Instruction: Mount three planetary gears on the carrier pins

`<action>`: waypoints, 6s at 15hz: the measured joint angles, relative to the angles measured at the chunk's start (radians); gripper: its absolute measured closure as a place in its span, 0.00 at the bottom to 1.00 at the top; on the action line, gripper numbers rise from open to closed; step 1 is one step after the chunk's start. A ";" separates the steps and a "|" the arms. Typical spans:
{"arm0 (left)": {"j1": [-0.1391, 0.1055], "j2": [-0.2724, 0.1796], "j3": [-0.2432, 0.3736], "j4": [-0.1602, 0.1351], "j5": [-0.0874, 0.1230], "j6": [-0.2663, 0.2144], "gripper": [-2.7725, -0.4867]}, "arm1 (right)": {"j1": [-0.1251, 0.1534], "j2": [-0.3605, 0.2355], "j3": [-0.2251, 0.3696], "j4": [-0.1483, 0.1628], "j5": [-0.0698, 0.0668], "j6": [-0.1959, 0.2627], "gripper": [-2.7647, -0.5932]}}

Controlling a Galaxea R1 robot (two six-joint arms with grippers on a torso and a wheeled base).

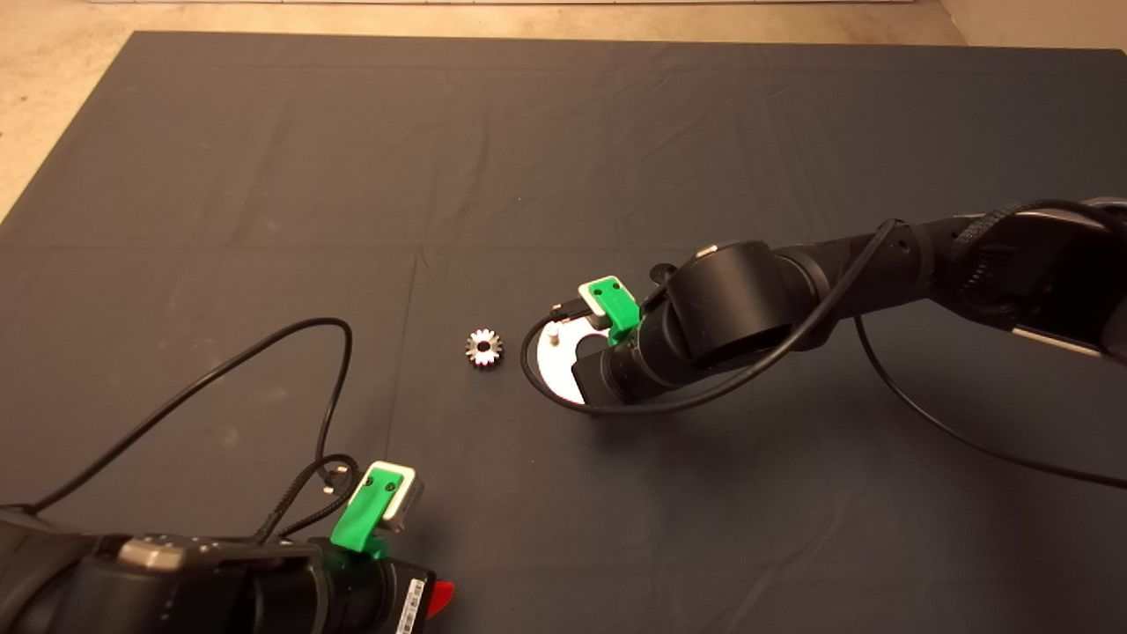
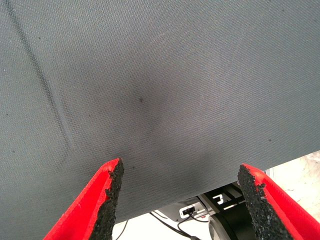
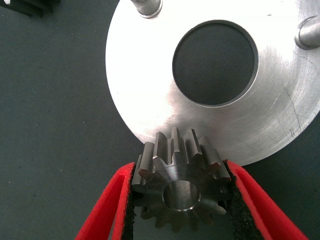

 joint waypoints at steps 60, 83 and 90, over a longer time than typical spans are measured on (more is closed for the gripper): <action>0.000 -0.009 0.000 0.000 0.000 0.000 0.51 | -0.013 -0.040 0.015 -0.023 0.022 -0.045 0.78; 0.000 -0.014 0.000 0.000 0.000 0.000 0.51 | -0.021 -0.067 0.040 0.001 0.018 -0.050 0.78; 0.000 -0.007 0.000 0.000 0.000 0.000 0.51 | -0.021 -0.062 0.037 0.001 0.016 -0.077 0.78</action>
